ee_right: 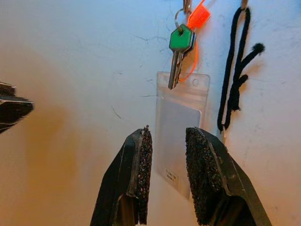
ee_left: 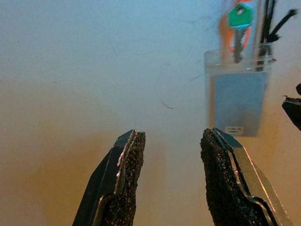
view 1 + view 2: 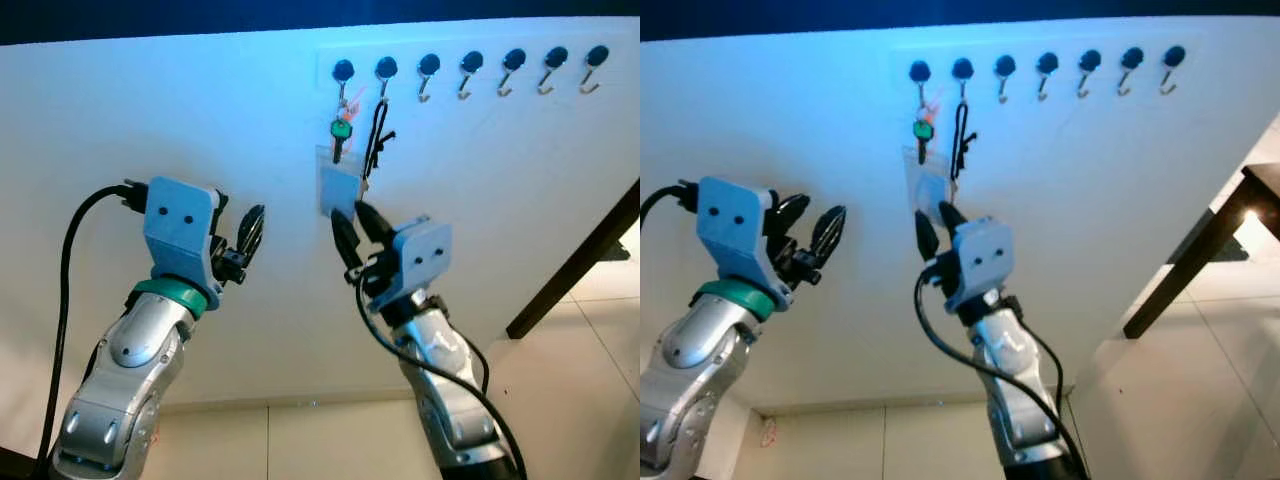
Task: Hang keys on a hook
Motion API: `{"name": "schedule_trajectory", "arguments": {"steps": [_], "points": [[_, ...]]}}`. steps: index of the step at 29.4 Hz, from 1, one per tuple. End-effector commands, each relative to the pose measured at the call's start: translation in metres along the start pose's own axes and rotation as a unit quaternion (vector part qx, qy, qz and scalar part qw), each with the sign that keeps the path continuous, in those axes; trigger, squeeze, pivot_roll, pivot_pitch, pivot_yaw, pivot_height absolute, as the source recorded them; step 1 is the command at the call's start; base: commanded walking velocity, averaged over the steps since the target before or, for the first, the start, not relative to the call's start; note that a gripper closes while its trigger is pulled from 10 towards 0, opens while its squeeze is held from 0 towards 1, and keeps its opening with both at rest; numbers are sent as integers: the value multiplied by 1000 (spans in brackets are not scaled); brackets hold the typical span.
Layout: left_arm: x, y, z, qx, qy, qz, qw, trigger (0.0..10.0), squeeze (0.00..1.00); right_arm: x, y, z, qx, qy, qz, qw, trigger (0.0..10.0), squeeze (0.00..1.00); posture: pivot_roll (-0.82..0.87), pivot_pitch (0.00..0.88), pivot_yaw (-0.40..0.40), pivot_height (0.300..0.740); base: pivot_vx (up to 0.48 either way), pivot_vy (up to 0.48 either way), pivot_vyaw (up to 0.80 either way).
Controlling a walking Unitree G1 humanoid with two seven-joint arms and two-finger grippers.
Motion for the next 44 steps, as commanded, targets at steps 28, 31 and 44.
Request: {"name": "schedule_trajectory", "arguments": {"steps": [28,31,44], "points": [[4,-20,1,-39,-2,16,999,10000,0,9,-7,-7,-18,-27,-19,999,10000,0,-47,9,102,740,-278,0,-86],[-1,-39,3,-85,12,3,996,10000,0,12,-13,-6,-28,-29,-16,999,10000,0,-49,7,104,740,0,0,-533],[-47,-76,5,-127,80,-31,988,10000,0,48,-43,-16,-75,-48,35,995,10000,0,-81,0,127,740,0,0,-246]]}}
Point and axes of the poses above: a point about 5 cm out from each wrist's last joint towards the gripper, its own z axis pointing back from the gripper into the wrist, its own y axis along the axis of the wrist's last joint, x = y × z, the point moved 6 cm from there along -z, pointing out of the wrist towards the gripper
